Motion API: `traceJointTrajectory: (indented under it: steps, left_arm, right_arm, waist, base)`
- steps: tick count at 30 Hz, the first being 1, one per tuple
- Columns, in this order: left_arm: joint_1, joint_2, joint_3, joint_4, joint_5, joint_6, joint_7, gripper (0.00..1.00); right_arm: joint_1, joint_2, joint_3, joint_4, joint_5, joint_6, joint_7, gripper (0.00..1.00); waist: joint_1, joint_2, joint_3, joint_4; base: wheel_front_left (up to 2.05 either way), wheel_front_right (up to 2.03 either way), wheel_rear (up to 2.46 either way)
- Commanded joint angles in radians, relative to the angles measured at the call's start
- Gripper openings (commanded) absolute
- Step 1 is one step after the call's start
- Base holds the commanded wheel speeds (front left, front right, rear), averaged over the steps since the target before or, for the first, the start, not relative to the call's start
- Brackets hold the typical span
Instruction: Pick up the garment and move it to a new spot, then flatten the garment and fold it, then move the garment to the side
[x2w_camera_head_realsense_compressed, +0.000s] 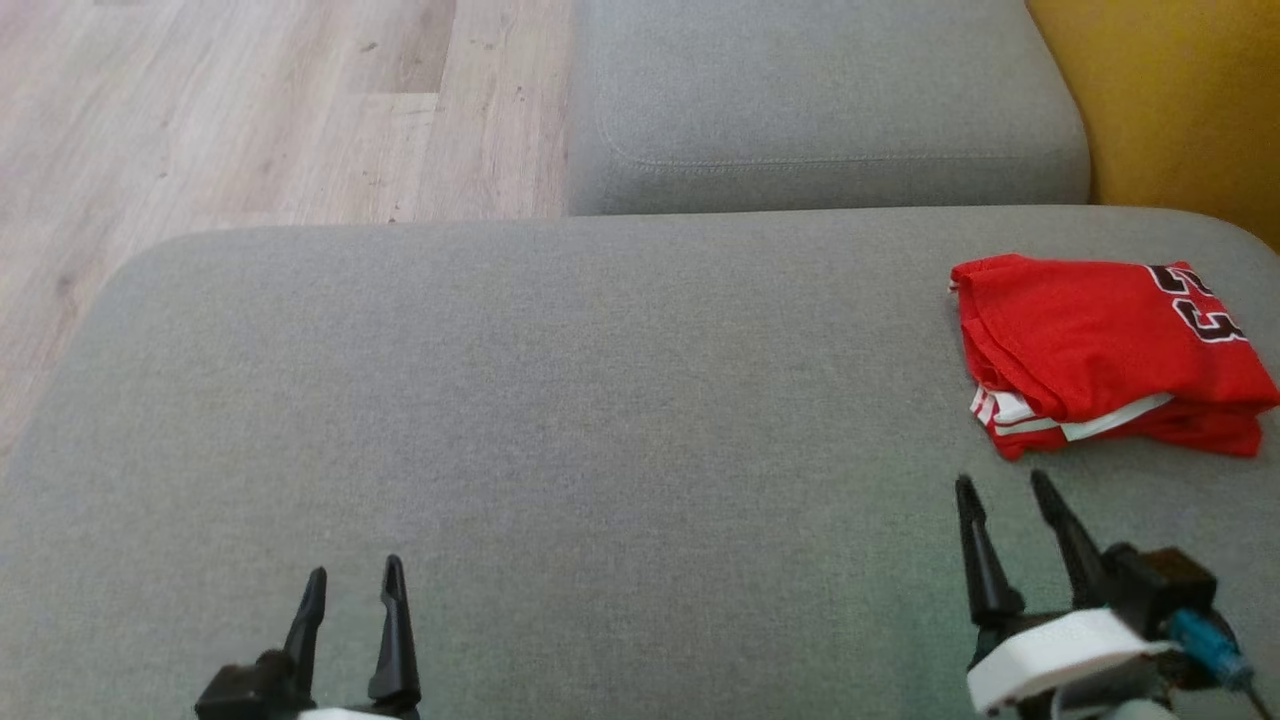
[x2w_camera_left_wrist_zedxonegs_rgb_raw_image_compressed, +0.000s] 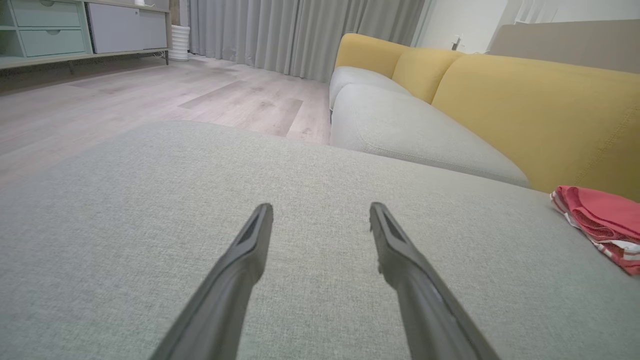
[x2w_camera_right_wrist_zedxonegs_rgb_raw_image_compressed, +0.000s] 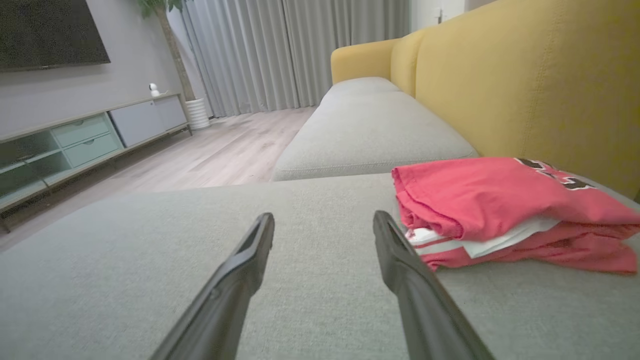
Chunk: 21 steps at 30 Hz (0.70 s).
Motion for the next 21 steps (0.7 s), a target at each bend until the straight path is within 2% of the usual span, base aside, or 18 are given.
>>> traceJointTrajectory:
  steps: [1,21]
  left_arm:
    - [-0.029,0.001,0.036,-0.033,0.004,-0.001,-0.012,1.0]
    - [-0.016,0.003,0.007,-0.022,0.012,0.006,-0.002,1.0]
  right_arm:
    - [-0.022,-0.005,0.035,-0.04,0.005,0.007,-0.017,1.0]
    - [0.01,-0.005,0.058,-0.031,0.01,0.007,-0.019,1.0]
  waist:
    - [0.0002,-0.0001,-0.003,-0.001]
    - [0.0002,-0.0001,-0.012,-0.003]
  base:
    - [0.0,0.0,0.0]
    - [0.0,0.0,0.0]
